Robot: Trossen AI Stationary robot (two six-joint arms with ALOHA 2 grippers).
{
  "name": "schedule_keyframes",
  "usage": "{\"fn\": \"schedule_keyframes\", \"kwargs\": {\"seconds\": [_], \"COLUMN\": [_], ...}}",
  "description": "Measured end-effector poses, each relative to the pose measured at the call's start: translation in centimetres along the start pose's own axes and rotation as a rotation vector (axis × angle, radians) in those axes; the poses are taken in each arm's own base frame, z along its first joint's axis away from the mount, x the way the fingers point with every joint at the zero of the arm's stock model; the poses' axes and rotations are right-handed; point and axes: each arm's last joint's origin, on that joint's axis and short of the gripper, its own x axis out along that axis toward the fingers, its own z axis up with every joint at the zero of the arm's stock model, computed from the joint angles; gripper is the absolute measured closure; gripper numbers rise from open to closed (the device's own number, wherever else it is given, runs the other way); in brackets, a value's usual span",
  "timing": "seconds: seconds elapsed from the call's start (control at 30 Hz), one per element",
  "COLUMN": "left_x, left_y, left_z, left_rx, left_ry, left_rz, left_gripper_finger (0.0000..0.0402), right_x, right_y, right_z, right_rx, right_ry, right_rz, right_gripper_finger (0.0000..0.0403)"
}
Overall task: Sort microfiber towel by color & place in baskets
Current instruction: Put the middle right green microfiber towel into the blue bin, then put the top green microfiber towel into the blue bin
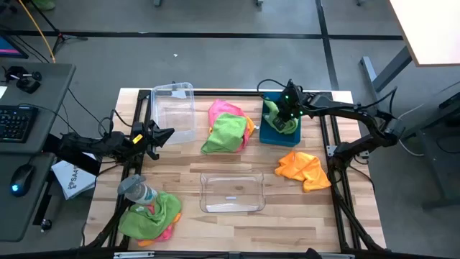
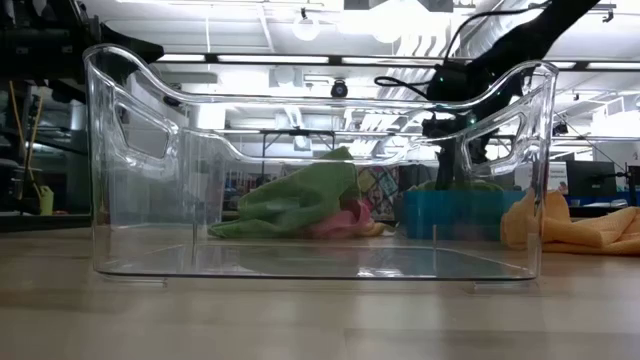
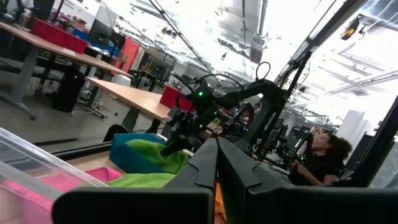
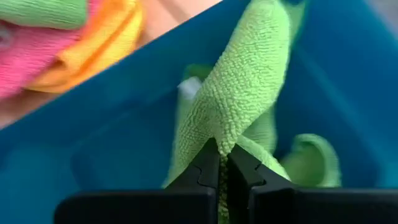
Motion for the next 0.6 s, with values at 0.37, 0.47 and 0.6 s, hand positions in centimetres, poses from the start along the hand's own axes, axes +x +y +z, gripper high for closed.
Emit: {"fn": "schedule_keyframes", "kwargs": {"seconds": [0.37, 0.47, 0.6], "left_x": [0.0, 0.0, 0.0], "left_y": [0.0, 0.0, 0.0], "left_z": [0.0, 0.0, 0.0], "left_rx": [0.000, 0.000, 0.000], "left_ry": [0.001, 0.000, 0.001], "left_rz": [0.000, 0.000, 0.000], "left_gripper_finger": [0.0401, 0.0401, 0.0401], "right_x": [-4.1, -6.5, -9.5], "right_y": [0.3, 0.4, 0.7], "right_z": [2.5, 4.6, 6.9], "right_rx": [-0.025, -0.051, -0.068], "right_ry": [0.171, 0.141, 0.075], "right_rz": [0.044, 0.033, 0.055], "right_gripper_finger": [0.0308, 0.0241, 0.0159]}}
